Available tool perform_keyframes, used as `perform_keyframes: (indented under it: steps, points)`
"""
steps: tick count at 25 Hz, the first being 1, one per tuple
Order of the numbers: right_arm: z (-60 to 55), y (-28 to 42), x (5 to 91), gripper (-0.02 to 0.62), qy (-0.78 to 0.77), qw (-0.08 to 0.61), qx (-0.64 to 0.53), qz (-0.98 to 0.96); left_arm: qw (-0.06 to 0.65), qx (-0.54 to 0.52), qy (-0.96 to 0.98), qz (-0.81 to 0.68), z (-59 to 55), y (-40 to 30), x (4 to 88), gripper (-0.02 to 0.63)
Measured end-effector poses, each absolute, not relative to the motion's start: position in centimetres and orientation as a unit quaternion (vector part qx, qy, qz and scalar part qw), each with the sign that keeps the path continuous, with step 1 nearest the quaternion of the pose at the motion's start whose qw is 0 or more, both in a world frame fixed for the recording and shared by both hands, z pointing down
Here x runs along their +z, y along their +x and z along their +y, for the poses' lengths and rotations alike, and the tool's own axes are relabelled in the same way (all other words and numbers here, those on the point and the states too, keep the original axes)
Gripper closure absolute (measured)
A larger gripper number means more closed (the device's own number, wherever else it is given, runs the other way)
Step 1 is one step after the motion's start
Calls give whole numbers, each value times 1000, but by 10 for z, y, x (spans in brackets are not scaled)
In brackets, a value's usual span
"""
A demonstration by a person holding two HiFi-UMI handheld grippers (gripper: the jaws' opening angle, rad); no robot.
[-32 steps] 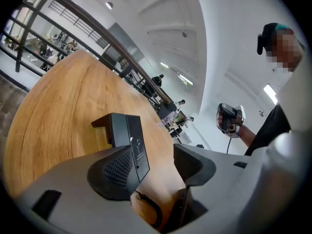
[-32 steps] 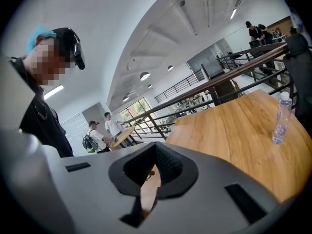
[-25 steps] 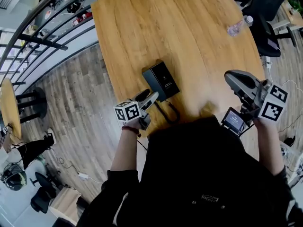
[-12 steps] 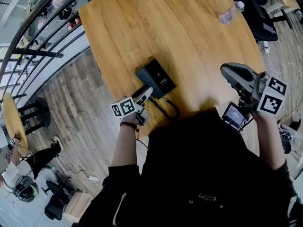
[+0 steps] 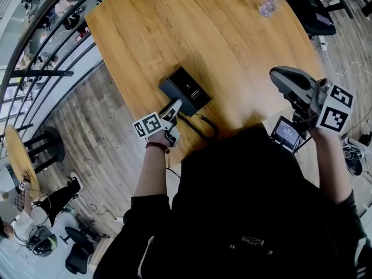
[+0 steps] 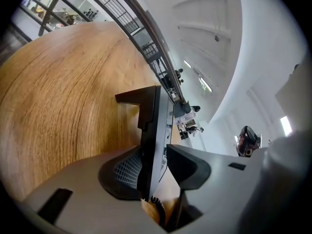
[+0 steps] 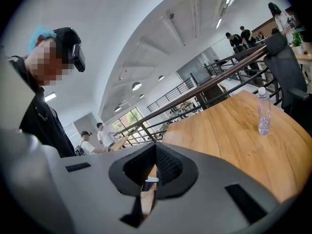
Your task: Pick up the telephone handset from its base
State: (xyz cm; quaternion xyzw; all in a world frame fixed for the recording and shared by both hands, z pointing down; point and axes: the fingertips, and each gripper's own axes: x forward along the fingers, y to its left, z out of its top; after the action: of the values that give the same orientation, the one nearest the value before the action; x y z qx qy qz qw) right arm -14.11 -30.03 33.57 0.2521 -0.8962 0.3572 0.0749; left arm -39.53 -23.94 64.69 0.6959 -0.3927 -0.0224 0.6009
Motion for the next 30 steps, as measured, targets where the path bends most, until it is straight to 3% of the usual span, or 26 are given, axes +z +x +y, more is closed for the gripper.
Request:
perform_keyframes:
  steps: [9, 14, 30]
  points:
    - [-294, -137, 338, 580, 255, 68, 367, -892, 589, -19, 709, -387, -241, -394, 655, 446]
    - [-292, -126, 337, 580, 266, 68, 372, -886, 571, -26, 728, -379, -245, -383, 647, 505]
    - [-291, -137, 335, 580, 259, 65, 358, -895, 582, -85, 717, -374, -229, -392, 621, 531]
